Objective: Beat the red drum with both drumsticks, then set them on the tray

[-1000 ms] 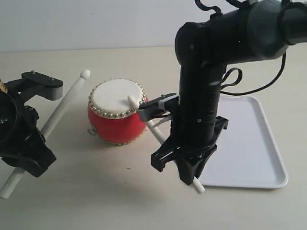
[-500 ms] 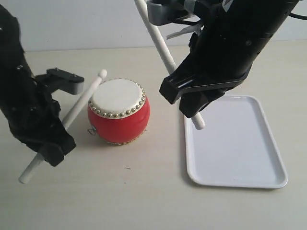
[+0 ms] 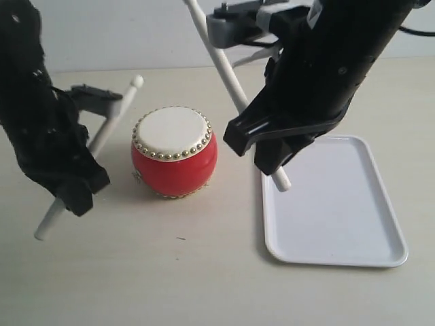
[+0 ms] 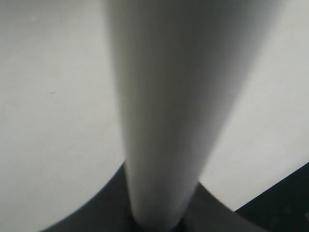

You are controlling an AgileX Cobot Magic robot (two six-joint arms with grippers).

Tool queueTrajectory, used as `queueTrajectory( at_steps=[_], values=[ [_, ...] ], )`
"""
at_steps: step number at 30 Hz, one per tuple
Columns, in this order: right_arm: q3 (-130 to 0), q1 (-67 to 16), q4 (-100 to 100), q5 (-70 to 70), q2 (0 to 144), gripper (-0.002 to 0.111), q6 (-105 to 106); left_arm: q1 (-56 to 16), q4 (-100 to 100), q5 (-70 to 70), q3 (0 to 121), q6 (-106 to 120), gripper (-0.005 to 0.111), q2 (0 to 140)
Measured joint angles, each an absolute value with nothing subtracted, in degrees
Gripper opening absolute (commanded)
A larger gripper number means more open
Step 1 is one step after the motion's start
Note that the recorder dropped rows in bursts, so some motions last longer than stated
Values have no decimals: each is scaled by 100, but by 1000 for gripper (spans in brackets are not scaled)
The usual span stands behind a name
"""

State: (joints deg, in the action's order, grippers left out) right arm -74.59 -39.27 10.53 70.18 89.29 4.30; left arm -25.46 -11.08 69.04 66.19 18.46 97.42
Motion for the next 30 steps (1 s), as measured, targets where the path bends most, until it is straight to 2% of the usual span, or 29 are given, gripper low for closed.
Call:
queueTrajectory(
  at_steps=[6, 13, 17, 22, 30],
  values=[
    [-7311, -3927, 1106, 7028, 10108, 0, 570, -2462, -1061, 6954, 6619, 1797, 0, 8607],
    [-7288, -3927, 1161, 6992, 11230, 0, 638, -2462, -1061, 6989, 6619, 1784, 0, 8204],
    [-7275, -3927, 1188, 6994, 10836, 0, 662, -2462, -1061, 6989, 6619, 1784, 0, 8192],
    [-7275, -3927, 1097, 6978, 9628, 0, 662, -2462, -1151, 6996, 6628, 1784, 0, 8487],
    [-7288, -3927, 1037, 7000, 8496, 0, 504, -2570, -1334, 6996, 6630, 1942, 0, 9969]
  ],
)
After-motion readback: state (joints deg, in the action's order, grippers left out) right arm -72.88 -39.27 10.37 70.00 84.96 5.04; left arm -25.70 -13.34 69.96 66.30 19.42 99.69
